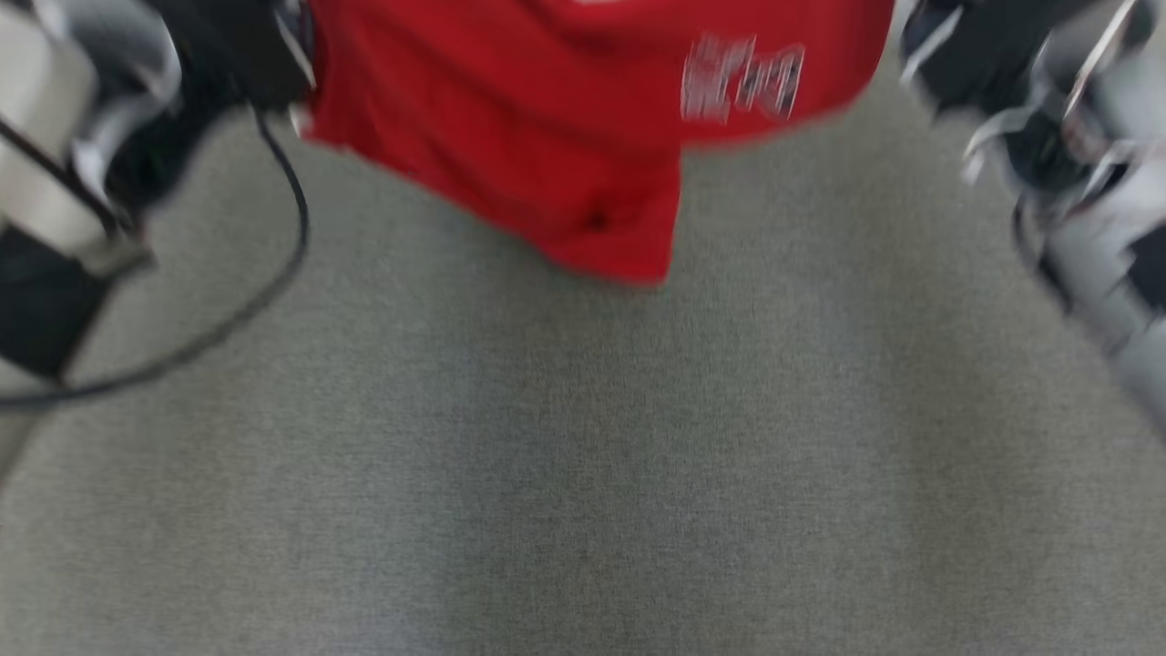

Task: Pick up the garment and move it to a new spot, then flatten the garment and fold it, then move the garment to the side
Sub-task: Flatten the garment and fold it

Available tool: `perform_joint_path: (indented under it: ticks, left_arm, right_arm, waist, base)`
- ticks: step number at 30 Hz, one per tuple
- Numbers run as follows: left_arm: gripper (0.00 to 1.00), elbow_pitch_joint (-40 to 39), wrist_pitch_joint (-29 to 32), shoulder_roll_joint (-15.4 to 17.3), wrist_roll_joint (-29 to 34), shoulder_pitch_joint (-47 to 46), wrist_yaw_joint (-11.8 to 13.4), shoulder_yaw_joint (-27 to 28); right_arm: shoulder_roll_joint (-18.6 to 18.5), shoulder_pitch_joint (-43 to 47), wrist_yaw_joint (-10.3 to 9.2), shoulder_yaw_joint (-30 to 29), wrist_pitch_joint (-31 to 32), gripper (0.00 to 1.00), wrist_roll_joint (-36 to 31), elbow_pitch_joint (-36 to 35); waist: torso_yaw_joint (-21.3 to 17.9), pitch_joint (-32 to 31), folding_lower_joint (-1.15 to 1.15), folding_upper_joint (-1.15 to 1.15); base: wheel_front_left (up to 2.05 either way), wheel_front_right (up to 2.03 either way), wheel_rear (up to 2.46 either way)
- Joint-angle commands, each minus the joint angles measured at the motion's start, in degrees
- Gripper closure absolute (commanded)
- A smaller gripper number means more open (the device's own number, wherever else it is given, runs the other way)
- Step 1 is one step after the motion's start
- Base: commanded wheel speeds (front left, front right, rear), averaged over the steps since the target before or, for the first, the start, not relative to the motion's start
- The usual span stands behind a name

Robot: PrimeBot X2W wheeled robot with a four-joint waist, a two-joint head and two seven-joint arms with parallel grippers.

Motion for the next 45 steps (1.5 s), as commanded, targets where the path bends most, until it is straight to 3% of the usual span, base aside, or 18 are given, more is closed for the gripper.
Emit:
perform_joint_path:
  ticks: [1, 6, 12, 21, 27, 32, 40, 45]
  left_arm:
    - [1.00, 1.1, 0.6, -0.1, 0.5, -4.6, -0.1, -1.3]
    - [1.00, 5.3, 0.2, -1.3, -2.1, -16.6, -0.1, -2.6]
    - [1.00, 11.3, -3.7, -3.1, -2.2, -27.1, -0.1, -4.3]
    - [1.00, 14.3, -12.0, -6.8, -4.4, -32.2, -0.1, -8.3]
    - [1.00, 12.5, -16.0, -7.2, -8.0, -28.5, -0.1, -13.2]
    - [1.00, 8.4, -17.7, -5.4, -11.3, -23.6, -0.1, -16.7]
    - [1.00, -3.6, -18.7, 0.9, -18.0, -9.2, -0.1, -18.0]
    - [1.00, -9.8, -18.7, 5.3, -17.5, 1.3, -0.1, -16.3]
  right_arm:
    - [-0.1, -4.8, -0.03, -0.2, 0.0, 1.00, 0.5, 1.7]
    - [0.5, -16.9, -0.03, -0.9, -0.1, 1.00, 2.2, 6.7]
    - [0.7, -28.3, -0.03, 0.8, -3.3, 1.00, -0.3, 14.0]
    - [-0.2, -34.8, -0.03, 2.9, -11.8, 1.00, -0.7, 17.1]
    - [-1.4, -30.9, -0.03, 7.3, -14.4, 1.00, 1.2, 14.0]
    - [-3.4, -24.7, -0.03, 9.7, -15.4, 1.00, 5.8, 8.2]
    - [-9.8, -8.5, -0.03, 14.0, -15.9, 1.00, 13.8, -4.8]
    - [-13.8, 2.2, -0.03, 15.2, -16.1, 1.00, 17.3, -12.2]
  waist:
    - [-1.3, 6.8, -0.01, -0.01]
    - [-2.1, 12.0, -0.01, -0.01]
    - [-2.9, 16.3, -0.01, -0.01]
    - [-2.4, 20.2, -0.01, -0.01]
    - [-2.3, 20.7, -0.01, -0.01]
    - [-1.9, 18.8, -0.01, -0.01]
    - [-1.5, 11.9, -0.01, -0.01]
    - [-1.2, 7.0, -0.01, -0.01]
  base:
    - [0.00, 0.00, 0.00]
    - [0.00, 0.00, 0.00]
    - [0.00, 0.00, 0.00]
    - [0.00, 0.00, 0.00]
    - [0.00, 0.00, 0.00]
    - [0.00, 0.00, 0.00]
    - [0.00, 0.00, 0.00]
    - [0.00, 0.00, 0.00]
